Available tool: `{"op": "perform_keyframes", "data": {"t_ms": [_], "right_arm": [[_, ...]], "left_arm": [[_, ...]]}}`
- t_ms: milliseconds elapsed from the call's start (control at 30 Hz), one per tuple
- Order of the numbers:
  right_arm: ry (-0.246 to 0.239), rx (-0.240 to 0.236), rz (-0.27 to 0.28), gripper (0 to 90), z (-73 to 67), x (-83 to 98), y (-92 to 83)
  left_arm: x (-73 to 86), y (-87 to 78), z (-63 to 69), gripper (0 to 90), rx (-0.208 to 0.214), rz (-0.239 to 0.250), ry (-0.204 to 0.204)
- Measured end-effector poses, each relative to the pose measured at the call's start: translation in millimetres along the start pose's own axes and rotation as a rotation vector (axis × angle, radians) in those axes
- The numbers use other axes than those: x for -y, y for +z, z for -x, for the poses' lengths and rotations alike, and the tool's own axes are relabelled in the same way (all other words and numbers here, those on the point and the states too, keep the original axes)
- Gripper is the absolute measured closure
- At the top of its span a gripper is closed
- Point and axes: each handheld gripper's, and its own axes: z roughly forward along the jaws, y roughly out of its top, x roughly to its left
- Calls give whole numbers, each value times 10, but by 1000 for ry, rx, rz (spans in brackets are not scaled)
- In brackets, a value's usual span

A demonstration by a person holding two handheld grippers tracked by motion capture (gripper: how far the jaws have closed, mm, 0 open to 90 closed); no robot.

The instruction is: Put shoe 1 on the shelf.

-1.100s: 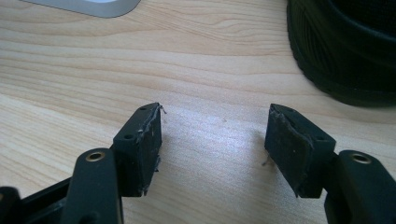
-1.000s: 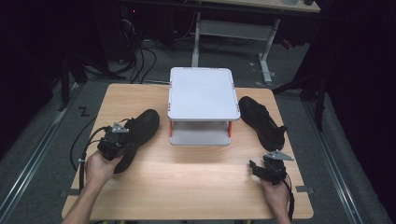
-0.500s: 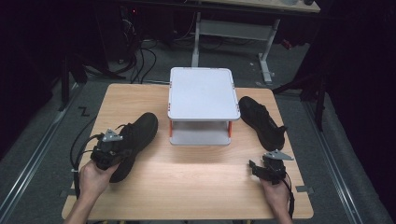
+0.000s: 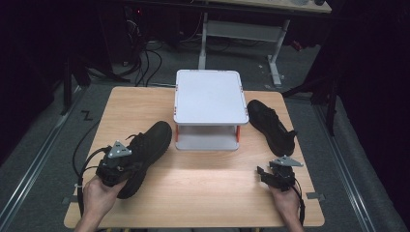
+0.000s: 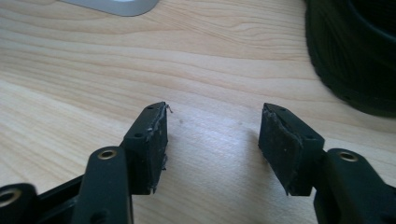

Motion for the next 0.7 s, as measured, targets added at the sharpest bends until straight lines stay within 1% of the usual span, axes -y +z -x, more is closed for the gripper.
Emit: {"op": "perform_keyframes", "data": {"t_ms": [67, 100, 167, 200, 233, 333, 367, 400, 433, 533, 567, 600, 633, 667, 700], "right_arm": [[-3, -4, 0, 439, -6, 3, -4], [-3, -4, 0, 439, -6, 3, -4], [1, -3, 2, 466, -3, 5, -8], [3, -2, 4, 474, -1, 5, -8], [1, -2, 4, 486, 0, 5, -8], [-6, -3, 7, 510, 4, 5, -8], [-8, -5, 10, 555, 3, 5, -10], [-8, -5, 10, 555, 3, 5, -10], [-7, -8, 12, 620, 5, 7, -15], [1, -39, 33, 677, 21, 6, -35], [1, -39, 33, 677, 21, 6, -35], [10, -60, 57, 688, 29, -13, -74], [10, -60, 57, 688, 29, -13, -74], [16, -80, 85, 686, 46, -51, -121], [16, -80, 85, 686, 46, -51, -121]], "left_arm": [[6, -11, 51, 858, 10, 2, 0], [6, -11, 51, 858, 10, 2, 0], [37, -31, 121, 857, 26, 0, -1], [51, -39, 142, 858, 30, -4, 7], [51, -39, 142, 858, 30, -4, 7], [90, -59, 219, 858, 38, -12, 11], [109, -66, 265, 857, 47, -16, 17], [109, -66, 265, 858, 47, -16, 17], [118, -67, 289, 858, 51, -17, 16], [146, -41, 368, 858, 68, -28, 21], [146, -41, 368, 858, 68, -28, 21], [152, -27, 388, 858, 72, -32, 22], [155, -12, 406, 858, 76, -36, 23], [158, 29, 441, 858, 81, -44, 25], [158, 29, 441, 858, 81, -44, 25]]}}
